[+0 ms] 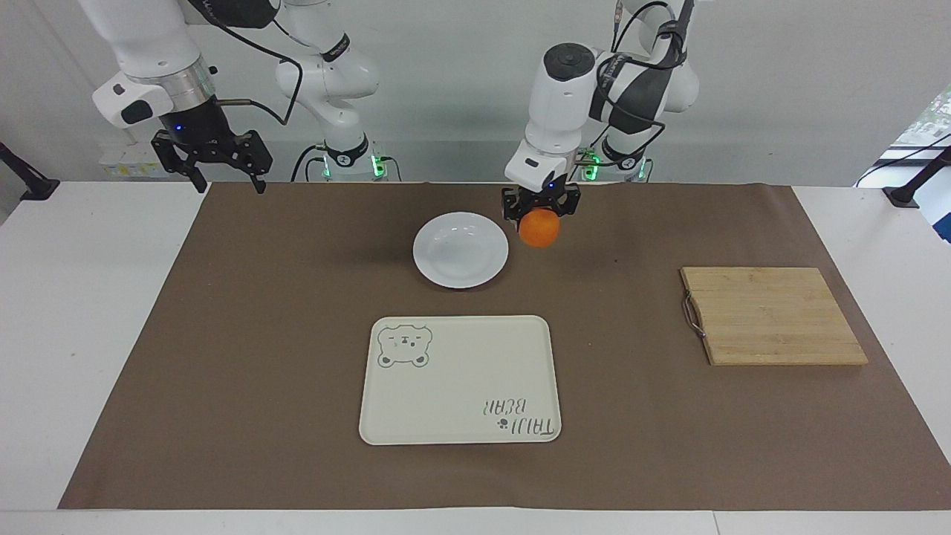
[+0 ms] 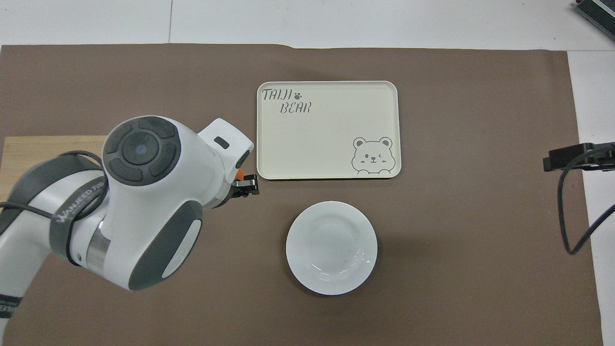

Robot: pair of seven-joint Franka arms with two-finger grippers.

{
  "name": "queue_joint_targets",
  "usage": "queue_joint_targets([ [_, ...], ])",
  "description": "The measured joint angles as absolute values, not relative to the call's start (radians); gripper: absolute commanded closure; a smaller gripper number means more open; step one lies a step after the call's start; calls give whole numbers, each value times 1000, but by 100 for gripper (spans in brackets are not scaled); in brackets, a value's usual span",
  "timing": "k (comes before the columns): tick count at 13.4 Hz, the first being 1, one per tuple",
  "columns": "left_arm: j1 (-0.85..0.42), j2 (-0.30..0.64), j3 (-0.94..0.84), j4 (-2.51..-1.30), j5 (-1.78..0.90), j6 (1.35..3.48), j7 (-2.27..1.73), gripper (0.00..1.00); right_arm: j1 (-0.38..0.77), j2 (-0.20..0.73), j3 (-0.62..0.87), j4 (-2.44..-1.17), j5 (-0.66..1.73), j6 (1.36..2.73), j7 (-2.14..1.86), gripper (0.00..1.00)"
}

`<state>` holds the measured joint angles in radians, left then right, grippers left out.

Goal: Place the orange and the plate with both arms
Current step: 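Carry the orange with the left gripper over the white plate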

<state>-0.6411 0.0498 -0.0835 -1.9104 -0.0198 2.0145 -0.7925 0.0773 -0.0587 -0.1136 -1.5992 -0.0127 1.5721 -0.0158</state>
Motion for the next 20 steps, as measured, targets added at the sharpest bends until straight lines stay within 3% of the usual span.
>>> queue_joint_targets([
  [11,-826,229,-83,-1961,-20,2252,-967,100,77,-59,-114,-1599,-13,1572,-16,0],
  [12,-835,249,-82,-1963,-20,2267,-975,95,77,-59,-114,-1599,-13,1572,-16,0],
  [13,-845,272,-82,-1967,-20,2285,-985,35,77,-59,-114,-1599,-13,1572,-16,0],
  [14,-854,294,-82,-1969,-20,2300,-990,0,77,-59,-114,-1599,-13,1572,-16,0],
  [17,-860,310,-79,-1967,-19,2303,-992,0,77,-59,-114,-1599,-13,1572,-16,0],
  [20,-851,249,-67,-1955,-19,2250,-992,0,77,-59,-114,-1599,-13,1572,-16,0],
])
